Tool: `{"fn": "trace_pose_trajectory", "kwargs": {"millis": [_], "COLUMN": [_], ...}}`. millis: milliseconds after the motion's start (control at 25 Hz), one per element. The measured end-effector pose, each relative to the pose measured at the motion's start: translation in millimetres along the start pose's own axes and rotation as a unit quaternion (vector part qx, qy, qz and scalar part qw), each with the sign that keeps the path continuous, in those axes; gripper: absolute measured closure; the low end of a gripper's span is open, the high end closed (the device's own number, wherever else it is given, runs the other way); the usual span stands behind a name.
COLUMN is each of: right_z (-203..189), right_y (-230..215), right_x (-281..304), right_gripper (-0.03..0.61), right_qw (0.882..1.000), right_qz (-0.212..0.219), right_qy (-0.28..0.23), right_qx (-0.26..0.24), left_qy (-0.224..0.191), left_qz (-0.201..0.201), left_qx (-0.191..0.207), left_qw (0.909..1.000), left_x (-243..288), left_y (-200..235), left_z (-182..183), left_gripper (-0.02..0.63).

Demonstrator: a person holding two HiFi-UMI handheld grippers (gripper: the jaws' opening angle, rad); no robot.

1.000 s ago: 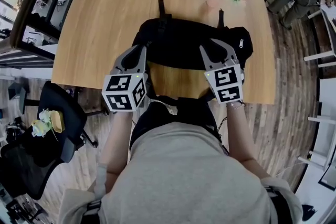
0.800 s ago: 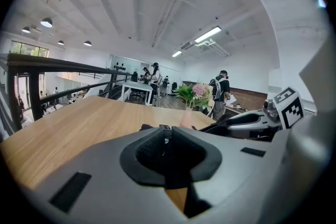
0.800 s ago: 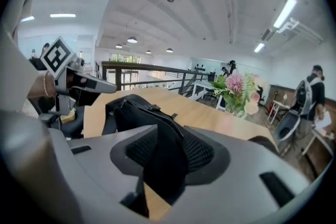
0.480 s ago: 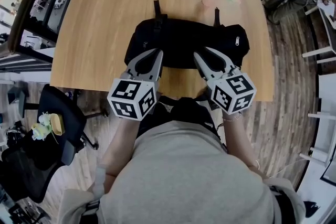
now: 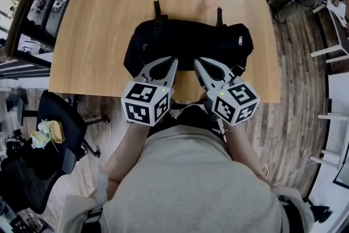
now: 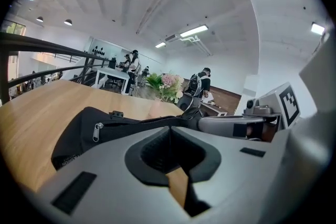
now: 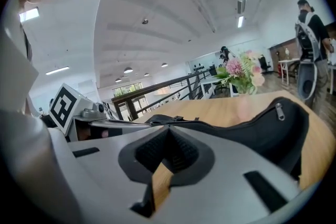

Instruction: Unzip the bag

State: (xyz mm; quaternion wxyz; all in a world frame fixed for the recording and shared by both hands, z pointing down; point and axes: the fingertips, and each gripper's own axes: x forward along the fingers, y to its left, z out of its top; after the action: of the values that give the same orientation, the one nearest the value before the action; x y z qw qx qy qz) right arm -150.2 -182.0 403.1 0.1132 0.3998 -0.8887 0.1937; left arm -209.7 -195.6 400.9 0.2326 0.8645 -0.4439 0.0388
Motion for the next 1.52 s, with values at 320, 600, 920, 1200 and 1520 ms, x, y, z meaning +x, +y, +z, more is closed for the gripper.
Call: {"fn": "trace_pose_trajectory", "kwargs": {"millis": [320,600,920,1200,1520], "right_z": [-15,-14,-27,-27,-26], "right_y": [-1,-11,-15,-13,-11], "right_x": [-6,-5,-1,-2,-1], "right_gripper": [0.572,0.572,0.572,0.572,0.572], "right_qw": [1.0,0.999,0.999,0.999,0.999], "right_qz": [-0.019,-0.042,-0.04,-0.037,-0.036], "right_qy": [0.014,0.007,0.02,0.017,0.019], "right_qx": [-0.005,-0.007,0.0,0.005,0.009], "left_qy": [0.028,0.034,0.045,0.048,0.049], "left_qz": [0.008,-0.012,-0.019,-0.021,-0.022], "left_qx": [0.02,0.027,0.027,0.026,0.023], "left_qw": [0.9994,0.999,0.9984,0.9983,0.9983], "left_x": [10,14,15,16,13], "left_y": [-6,-17,-20,-20,-20], "left_z": [-11,-15,-21,-24,-24], "left_gripper": [0.591,0.591,0.591,0.591,0.591]}}
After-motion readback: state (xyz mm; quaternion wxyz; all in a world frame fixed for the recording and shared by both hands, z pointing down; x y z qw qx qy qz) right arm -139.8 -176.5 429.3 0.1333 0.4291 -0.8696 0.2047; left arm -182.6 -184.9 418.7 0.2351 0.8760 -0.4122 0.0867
